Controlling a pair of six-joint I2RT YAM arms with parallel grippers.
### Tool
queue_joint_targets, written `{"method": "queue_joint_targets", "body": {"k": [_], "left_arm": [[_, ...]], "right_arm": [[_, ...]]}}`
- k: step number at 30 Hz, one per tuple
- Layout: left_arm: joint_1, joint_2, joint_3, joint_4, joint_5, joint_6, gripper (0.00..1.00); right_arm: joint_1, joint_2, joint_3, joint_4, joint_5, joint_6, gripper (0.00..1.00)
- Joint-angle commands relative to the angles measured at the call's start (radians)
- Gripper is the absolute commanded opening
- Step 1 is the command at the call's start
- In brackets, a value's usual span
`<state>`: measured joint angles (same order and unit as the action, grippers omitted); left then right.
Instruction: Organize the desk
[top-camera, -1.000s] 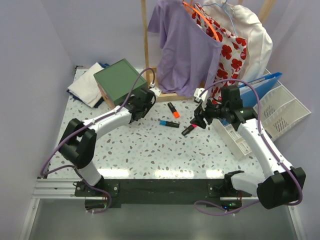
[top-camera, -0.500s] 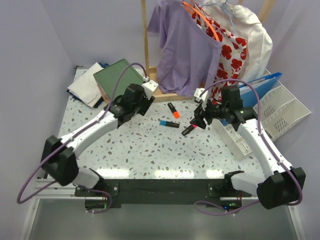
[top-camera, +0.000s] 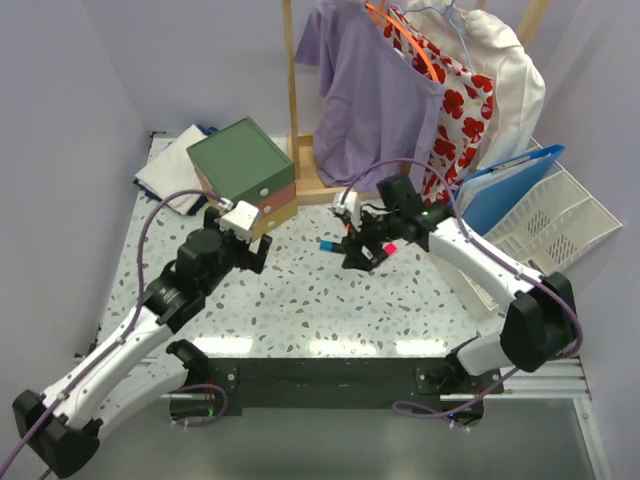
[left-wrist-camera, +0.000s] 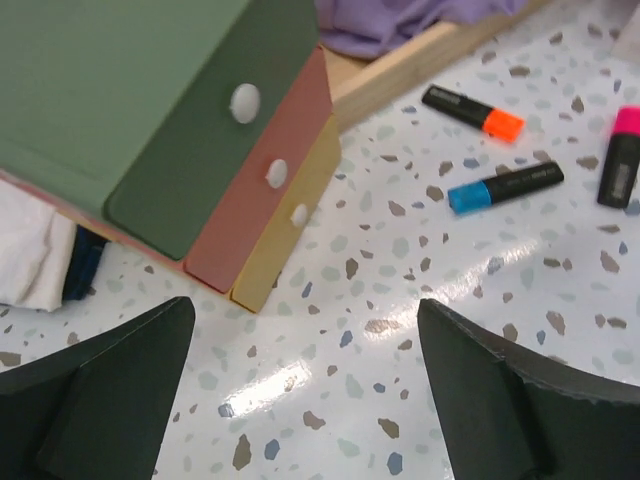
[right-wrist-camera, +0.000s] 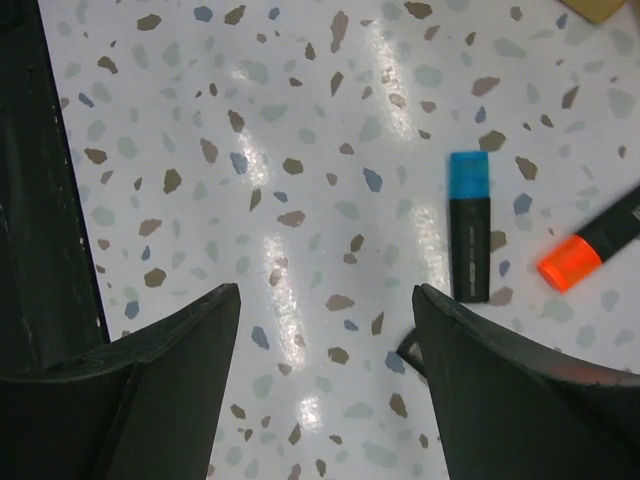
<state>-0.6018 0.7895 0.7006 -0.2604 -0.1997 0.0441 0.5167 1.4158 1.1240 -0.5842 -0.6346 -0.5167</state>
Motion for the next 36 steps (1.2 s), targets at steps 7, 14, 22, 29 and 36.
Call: {"method": "queue_joint_targets", "body": {"k": [7, 14, 22, 29, 36], "left_arm": [[0.017, -0.249, -0.115, 0.133, -0.329, -0.073, 1.0], [0.019, -0.317, -0.136, 0.135, -0.472, -0.064, 1.0], [0.017, -0.316, -0.148, 0.153, -0.507, -0.049, 1.0], [0.019, -0.317, -0.161, 0.162, -0.529, -0.02, 1.0], [0.02, -0.335, -0.182, 0.184, -0.512, -0.007, 1.0]], "right_arm": [[0.206, 0.264, 0.183, 0.407, 0.302, 0.509, 0.8], [0.273, 0.469, 0.286, 0.572, 0.48, 0.929, 0.87], [0.275, 0.61, 0.226, 0.883, 0.418, 1.146, 0.92], [0.27, 0.716, 0.189, 1.11, 0.365, 1.273, 0.87], [0.25, 0.739, 0.071, 1.371, 0.358, 1.305, 0.77]]}}
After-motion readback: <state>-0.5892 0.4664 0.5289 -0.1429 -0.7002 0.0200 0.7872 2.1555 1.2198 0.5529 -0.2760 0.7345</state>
